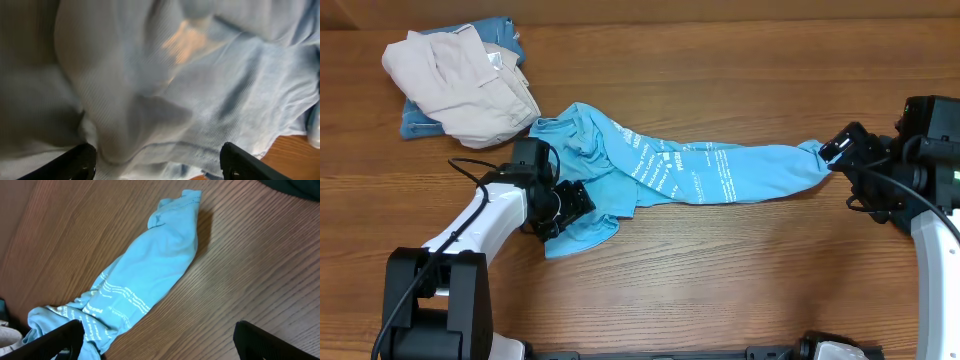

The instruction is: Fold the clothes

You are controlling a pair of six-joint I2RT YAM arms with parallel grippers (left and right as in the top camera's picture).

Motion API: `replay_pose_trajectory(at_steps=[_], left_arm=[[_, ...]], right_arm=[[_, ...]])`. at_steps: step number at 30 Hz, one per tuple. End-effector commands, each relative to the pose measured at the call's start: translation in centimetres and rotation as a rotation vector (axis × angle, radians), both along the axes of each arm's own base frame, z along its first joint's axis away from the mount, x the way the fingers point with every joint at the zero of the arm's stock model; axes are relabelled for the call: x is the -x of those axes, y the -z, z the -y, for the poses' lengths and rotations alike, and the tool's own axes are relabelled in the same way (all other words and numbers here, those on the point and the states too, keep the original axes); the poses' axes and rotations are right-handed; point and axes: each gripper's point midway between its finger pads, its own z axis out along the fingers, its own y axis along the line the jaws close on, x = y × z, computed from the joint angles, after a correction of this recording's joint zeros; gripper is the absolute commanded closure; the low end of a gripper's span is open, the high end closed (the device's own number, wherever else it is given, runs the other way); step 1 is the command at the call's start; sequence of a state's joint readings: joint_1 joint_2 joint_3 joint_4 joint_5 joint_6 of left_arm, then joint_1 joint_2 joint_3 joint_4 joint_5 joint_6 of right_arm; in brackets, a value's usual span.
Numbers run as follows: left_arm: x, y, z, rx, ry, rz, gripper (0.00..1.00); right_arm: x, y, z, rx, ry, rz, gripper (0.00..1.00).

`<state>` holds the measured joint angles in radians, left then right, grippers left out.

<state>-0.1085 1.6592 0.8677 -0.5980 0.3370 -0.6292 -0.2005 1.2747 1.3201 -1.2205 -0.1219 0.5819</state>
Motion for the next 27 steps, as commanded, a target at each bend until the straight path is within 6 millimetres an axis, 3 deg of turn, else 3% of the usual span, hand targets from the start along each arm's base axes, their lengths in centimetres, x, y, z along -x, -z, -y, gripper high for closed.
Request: replay_pose_trajectory(at_steps=[1, 6, 10, 14, 17, 24, 27], left_arm=[[-0.3, 0.5, -0.2, -0.005, -0.008, 0.008, 0.21], [0.0, 0.4, 0.3, 0.031, -0.002, -0.007, 0.26], [0.1, -0.1, 0.8, 0.055, 0.002, -0.015, 0.31], [0.1, -0.2, 0.6, 0.046, 0.000, -0.023, 0.32], [-0.3, -0.4, 0.2, 0.042, -0.011, -0.013, 0.41], [-1.1, -0.7, -0.7, 0.026, -0.032, 0.004, 0.42], [-1.4, -0.7, -0.8, 0.019, -0.034, 0.018, 0.53]], right_arm=[[-0.2, -0.3, 0.1, 0.018, -0.006, 0.011, 0.00], [-0.2, 0.3, 0.1, 0.017, -0.005, 0.005, 0.00], [-0.4, 2.2, 0.2, 0.013, -0.005, -0.009, 0.00], [-0.8, 2.0, 0.2, 0.016, -0.006, 0.009, 0.00], [-0.7, 2.1, 0.2, 0.016, -0.006, 0.008, 0.00], [-0.7, 2.3, 0.2, 0.014, -0.006, 0.001, 0.00], [-0.7, 2.3, 0.2, 0.012, -0.006, 0.001, 0.00]])
